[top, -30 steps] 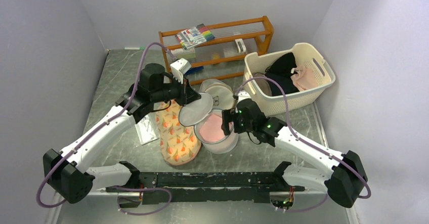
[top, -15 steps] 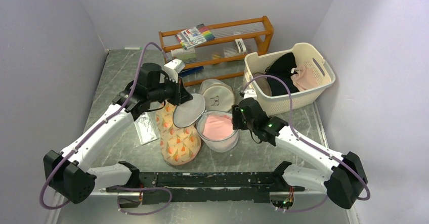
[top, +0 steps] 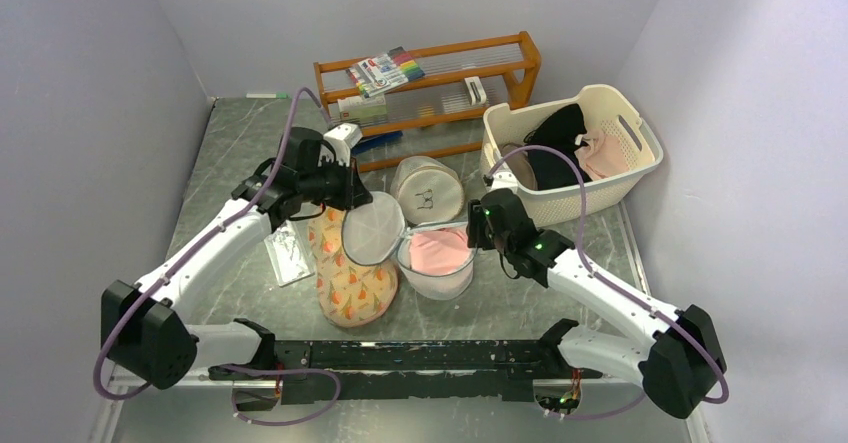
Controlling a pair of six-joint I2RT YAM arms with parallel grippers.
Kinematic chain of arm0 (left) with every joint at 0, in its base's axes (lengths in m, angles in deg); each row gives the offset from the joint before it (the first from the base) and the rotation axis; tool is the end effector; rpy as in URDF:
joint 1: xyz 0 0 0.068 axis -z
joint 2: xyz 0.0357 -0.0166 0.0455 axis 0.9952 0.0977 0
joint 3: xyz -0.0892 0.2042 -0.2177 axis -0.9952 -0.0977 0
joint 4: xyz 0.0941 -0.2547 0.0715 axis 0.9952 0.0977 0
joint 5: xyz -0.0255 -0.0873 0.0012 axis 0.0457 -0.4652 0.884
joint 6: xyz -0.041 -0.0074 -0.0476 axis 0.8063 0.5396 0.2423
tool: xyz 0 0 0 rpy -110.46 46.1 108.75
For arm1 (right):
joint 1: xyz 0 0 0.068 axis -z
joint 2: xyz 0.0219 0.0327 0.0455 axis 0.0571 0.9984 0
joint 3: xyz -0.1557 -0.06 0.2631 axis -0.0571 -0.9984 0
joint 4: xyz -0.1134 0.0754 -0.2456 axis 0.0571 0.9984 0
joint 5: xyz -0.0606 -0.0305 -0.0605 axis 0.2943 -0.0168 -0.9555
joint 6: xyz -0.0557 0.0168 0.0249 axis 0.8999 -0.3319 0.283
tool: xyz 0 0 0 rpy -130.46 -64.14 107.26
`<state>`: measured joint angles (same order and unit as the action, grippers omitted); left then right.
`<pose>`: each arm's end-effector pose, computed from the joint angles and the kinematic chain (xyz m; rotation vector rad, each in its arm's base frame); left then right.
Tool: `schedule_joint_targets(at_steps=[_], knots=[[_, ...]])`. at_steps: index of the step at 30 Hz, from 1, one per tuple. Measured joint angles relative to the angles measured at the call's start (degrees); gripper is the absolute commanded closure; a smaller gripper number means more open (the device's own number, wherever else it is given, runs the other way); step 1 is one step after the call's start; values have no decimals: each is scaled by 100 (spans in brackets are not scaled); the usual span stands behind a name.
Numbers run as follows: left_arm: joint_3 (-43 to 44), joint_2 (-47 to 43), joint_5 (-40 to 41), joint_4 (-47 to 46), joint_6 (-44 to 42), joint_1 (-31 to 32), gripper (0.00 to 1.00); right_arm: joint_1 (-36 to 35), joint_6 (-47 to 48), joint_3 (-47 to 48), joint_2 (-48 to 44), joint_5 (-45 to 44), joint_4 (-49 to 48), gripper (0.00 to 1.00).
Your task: Unzip the laundry bag and remove the bra
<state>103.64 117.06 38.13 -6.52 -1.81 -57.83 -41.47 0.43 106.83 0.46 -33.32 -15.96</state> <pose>0.2543 -0.1463 0.3417 0.4205 2.2097 -0.8042 0.1900 0.1313 0.2560 -0.1089 2.2506 0.2532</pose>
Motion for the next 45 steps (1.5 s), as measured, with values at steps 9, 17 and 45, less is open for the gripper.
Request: schedule_joint_targets(at_steps=[9,17,45], knots=[[-205,323,37,7,-74,-94,87,122,341,2,387,-184,-315,51],[-205,457,201,87,-267,-98,60,184,540,7,446,-385,-415,48],[487,-610,424,-1078,-977,-105,6,208,782,879,258,101,37,6]])
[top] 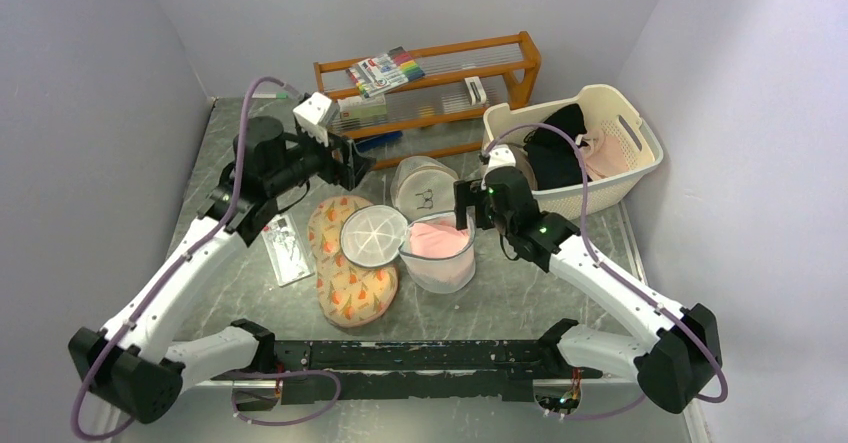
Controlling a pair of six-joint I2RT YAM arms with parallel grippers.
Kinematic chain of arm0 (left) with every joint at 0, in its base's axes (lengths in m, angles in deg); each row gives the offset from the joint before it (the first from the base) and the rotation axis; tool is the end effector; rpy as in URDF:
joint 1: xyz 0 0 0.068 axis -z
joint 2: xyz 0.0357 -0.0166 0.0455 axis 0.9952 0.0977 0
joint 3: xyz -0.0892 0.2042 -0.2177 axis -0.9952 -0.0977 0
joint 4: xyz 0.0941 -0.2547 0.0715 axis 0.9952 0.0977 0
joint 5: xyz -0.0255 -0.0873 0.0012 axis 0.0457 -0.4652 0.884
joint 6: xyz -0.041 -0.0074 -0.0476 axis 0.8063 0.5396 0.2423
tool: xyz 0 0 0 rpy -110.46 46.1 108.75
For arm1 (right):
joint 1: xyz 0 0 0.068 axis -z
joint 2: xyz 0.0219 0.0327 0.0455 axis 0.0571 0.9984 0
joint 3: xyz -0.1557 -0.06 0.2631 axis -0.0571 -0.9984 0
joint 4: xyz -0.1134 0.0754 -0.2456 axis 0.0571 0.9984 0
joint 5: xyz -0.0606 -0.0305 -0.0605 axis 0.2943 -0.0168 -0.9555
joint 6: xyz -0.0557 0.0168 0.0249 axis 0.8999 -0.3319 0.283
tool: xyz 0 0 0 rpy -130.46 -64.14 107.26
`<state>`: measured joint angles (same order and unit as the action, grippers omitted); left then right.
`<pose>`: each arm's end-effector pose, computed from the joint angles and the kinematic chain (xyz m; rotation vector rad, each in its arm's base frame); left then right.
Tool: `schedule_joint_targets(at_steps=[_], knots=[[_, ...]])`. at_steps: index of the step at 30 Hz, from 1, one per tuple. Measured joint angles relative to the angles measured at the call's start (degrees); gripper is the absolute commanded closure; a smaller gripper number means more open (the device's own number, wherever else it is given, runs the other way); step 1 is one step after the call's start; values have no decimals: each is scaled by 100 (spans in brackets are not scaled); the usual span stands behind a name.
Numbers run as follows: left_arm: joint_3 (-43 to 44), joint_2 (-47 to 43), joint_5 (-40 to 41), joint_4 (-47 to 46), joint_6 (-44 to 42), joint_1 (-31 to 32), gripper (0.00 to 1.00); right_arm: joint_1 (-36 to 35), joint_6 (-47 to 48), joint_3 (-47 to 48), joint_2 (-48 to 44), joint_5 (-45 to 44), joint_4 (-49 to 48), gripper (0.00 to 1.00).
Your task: Unzip the laundry bag and remove the bra
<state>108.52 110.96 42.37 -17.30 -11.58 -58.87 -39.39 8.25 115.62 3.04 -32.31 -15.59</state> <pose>0.2428 -0.1311 0.4224 0.5134 1.7629 -0.6486 0.2126 0.1384 0.3014 -0.2019 2.1490 0.2322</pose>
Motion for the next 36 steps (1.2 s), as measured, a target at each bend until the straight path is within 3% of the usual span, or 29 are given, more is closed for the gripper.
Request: schedule_joint_targets(at_steps=[6,11,26,36], knots=[[-881,-739,-35,-424,-214,-2,6,-157,-103,332,13,286,240,5],[-981,-778,-31,-424,-396,-4,6,-575,-249,640,61,422,267,6],[-979,-177,-308,-380,-393,-4,12,-1005,-660,184,616,1392,-92,40],[-979,-68,-409,-337,-376,-4,12,-1659,-1062,-535,813,1547,-584,45]])
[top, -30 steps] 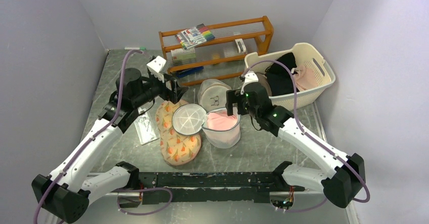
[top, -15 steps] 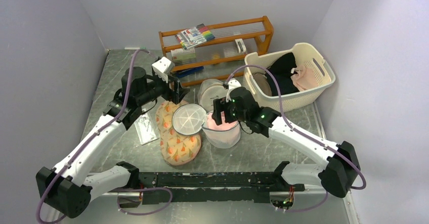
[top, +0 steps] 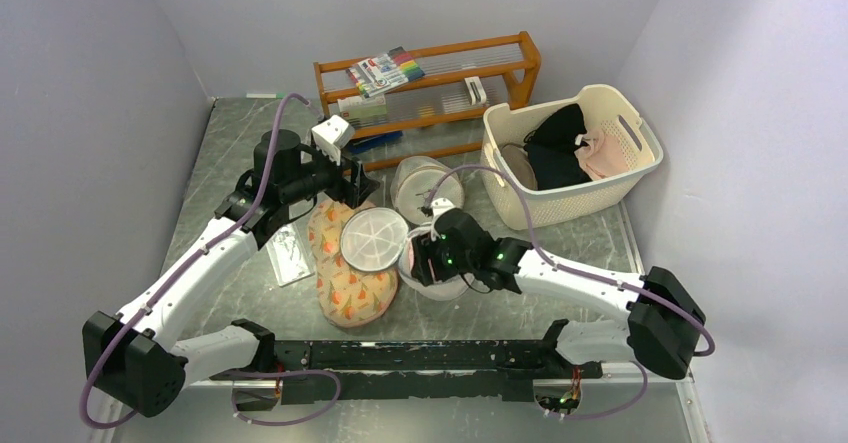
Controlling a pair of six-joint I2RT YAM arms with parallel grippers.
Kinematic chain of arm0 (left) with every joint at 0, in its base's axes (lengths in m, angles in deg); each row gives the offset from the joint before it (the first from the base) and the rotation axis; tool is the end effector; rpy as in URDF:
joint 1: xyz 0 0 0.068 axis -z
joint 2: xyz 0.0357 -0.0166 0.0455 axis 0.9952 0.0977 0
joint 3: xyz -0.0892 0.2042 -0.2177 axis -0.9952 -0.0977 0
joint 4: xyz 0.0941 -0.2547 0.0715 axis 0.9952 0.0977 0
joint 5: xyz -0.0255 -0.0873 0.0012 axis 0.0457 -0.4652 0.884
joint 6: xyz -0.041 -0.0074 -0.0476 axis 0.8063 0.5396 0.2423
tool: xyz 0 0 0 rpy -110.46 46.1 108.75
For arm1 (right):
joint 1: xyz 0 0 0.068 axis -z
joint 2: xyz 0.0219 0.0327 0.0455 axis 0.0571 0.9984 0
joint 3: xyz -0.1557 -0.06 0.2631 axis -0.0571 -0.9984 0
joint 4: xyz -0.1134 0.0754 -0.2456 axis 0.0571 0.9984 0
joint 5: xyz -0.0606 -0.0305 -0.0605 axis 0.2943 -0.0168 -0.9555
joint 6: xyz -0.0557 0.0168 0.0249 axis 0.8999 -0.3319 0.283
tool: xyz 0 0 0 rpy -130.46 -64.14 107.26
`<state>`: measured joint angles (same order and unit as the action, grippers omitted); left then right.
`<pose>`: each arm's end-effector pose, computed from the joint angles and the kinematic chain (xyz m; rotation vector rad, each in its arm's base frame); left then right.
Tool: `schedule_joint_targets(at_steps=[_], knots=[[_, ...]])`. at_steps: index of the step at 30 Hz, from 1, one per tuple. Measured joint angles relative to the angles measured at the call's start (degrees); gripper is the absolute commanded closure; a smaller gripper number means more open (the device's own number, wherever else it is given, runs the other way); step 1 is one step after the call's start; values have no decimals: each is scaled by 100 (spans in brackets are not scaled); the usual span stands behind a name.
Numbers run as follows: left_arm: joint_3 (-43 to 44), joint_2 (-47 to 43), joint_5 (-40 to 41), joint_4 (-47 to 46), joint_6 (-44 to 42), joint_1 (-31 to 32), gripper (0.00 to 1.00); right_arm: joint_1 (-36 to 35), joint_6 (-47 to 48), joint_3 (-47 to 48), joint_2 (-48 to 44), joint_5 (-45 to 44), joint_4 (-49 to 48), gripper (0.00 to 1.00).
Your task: Unzip the laundry bag and remove the bra
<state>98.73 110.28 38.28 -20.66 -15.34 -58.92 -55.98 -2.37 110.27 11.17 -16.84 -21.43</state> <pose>0.2402 -0.1333 0.3668 0.6270 1.8281 -0.6666 0.1662 0.2173 0.2413 -0.5203 2.3568 0.6780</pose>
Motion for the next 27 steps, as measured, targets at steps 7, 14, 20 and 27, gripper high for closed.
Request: schedule_joint_targets(at_steps=[7,14,20,27], knots=[[0,0,-61,-2,0,0,12,-197,85,-269,46,-83,146,46],[0,-2,-59,0,0,0,12,-201,116,13,-122,-555,485,43],[0,-2,-59,0,0,0,13,-201,-131,262,-103,-997,525,53],[0,-2,-61,0,-2,0,13,-201,-251,758,337,-1556,522,57]])
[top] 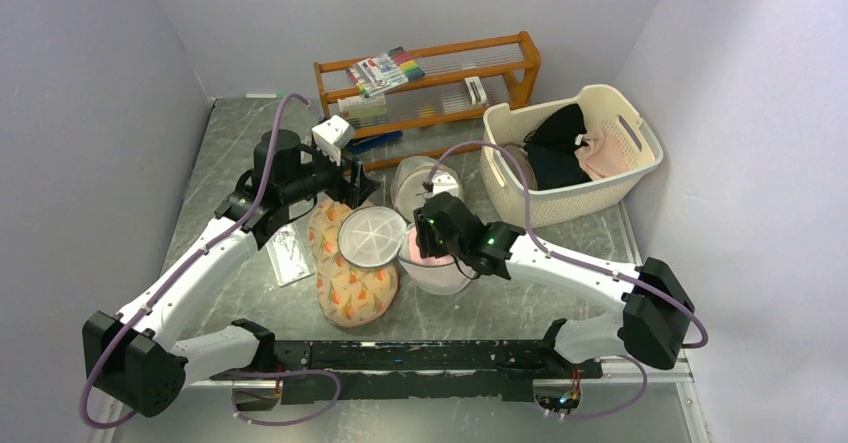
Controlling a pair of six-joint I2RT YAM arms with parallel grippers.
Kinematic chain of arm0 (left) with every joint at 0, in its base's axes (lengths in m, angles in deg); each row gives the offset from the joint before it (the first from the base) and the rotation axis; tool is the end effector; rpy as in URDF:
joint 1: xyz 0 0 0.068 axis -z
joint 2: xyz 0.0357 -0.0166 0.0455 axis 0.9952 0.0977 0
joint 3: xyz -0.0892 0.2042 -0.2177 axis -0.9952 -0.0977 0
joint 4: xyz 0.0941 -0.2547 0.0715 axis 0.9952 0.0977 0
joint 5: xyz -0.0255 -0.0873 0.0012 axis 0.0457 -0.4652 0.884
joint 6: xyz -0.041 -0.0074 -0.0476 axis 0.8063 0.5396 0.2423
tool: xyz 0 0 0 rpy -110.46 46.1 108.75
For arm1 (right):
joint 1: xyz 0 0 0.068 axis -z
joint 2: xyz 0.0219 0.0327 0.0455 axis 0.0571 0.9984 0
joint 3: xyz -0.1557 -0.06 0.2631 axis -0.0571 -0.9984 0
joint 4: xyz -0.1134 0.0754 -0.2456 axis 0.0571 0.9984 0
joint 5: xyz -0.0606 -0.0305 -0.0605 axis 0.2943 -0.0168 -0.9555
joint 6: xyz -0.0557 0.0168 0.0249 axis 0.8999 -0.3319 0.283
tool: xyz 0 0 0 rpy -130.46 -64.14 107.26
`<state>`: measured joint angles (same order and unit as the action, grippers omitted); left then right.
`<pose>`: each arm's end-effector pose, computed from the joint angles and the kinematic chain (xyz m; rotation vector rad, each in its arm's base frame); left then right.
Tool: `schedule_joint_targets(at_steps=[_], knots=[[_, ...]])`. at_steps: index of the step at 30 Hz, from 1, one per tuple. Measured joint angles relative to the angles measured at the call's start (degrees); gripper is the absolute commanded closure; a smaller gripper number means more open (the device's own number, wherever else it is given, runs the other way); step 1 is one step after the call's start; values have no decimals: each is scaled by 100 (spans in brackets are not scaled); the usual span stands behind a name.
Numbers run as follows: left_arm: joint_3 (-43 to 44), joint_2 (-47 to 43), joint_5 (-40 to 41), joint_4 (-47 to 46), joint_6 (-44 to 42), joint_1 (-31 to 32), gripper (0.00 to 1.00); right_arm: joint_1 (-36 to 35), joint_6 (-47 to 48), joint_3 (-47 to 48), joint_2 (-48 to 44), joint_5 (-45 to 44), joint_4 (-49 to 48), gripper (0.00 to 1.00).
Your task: Unzip the laundry bag and remove the bra
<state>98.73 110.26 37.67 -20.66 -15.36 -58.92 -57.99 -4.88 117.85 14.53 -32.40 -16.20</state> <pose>0.2397 -0.1336 0.3669 0.6345 1.8255 -0.6764 0.1802 0.2311 0.2657 -0.3575 2.3020 0.4327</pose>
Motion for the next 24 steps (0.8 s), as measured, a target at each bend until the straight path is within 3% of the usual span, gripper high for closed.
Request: schedule_joint_targets(at_steps=[5,13,18,24], knots=[[0,-4,0,0,-2,0,13,0,-22,216,232,-149,-96,49],[0,-22,0,2,-2,0,13,0,20,369,634,-232,-216,52],[0,-55,-4,0,-2,0,13,0,61,518,883,-282,-280,46],[0,-85,-4,2,-4,0,13,-2,74,520,1078,-396,-345,54]])
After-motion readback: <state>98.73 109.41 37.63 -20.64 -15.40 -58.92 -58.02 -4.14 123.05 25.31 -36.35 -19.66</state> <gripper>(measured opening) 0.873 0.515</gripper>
